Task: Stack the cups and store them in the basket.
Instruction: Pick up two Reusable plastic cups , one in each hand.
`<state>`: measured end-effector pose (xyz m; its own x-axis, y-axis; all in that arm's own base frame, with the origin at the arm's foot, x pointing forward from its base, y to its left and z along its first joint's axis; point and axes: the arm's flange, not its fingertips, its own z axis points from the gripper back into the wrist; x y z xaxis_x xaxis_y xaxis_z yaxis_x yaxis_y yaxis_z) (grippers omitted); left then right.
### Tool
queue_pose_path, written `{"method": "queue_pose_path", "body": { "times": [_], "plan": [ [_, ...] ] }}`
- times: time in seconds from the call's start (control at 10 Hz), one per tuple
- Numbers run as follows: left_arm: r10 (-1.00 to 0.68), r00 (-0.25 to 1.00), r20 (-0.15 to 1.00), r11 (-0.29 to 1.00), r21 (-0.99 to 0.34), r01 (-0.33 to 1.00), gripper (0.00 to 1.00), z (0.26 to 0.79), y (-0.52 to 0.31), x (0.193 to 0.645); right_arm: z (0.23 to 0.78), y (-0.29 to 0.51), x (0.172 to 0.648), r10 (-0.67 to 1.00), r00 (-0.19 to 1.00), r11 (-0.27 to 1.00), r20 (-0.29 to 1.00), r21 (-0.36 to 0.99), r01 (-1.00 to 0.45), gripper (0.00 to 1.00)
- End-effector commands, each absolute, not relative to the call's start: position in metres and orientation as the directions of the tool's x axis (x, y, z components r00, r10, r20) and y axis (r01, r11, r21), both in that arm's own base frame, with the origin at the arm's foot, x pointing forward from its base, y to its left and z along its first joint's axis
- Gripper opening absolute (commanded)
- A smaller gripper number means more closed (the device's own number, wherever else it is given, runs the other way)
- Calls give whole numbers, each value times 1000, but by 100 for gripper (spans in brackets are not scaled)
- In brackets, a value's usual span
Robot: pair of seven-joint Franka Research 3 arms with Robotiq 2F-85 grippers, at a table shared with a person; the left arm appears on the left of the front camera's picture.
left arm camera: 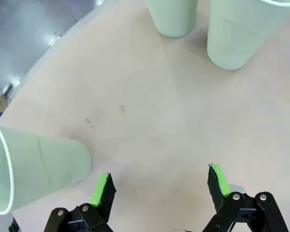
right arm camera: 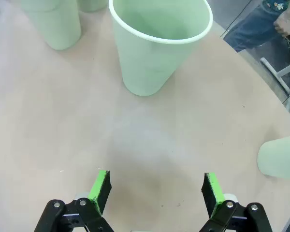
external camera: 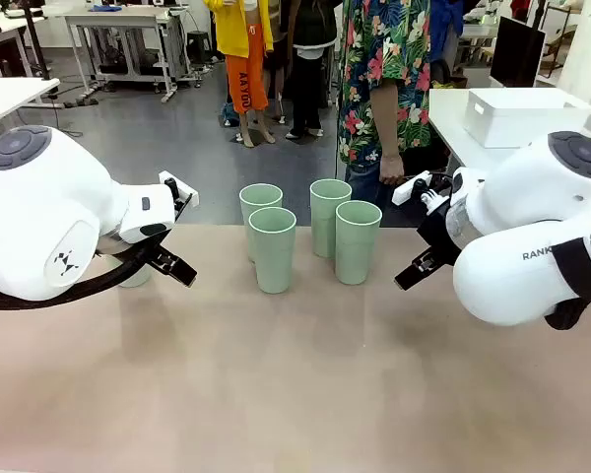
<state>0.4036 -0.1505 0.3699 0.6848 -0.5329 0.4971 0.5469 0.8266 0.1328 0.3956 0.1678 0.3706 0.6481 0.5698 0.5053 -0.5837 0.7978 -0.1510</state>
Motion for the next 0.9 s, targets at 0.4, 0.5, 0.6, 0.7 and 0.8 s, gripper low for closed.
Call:
{"method": "queue_pose_path", "body": {
  "times": [0.4,0.5,0.6,0.7,0.8],
  "plan": [
    [-533,685,497,827,133,547,100,370,-151,404,371,168,396,570,648,798,505,-151,-584,100],
    [-533,685,497,827,133,547,100,370,-151,404,371,168,396,570,648,798,505,-151,-584,100],
    [-533,685,497,827,133,547,100,370,-151,404,371,168,396,570,648,798,505,-151,-584,100],
    [-533,685,497,827,133,547,100,370,-151,404,371,168,396,570,648,798,505,-151,-584,100],
    [-533,685,497,827,133,547,100,370,-151,404,371,168,396,570,648,798,505,-151,-584,100]
  ]
}}
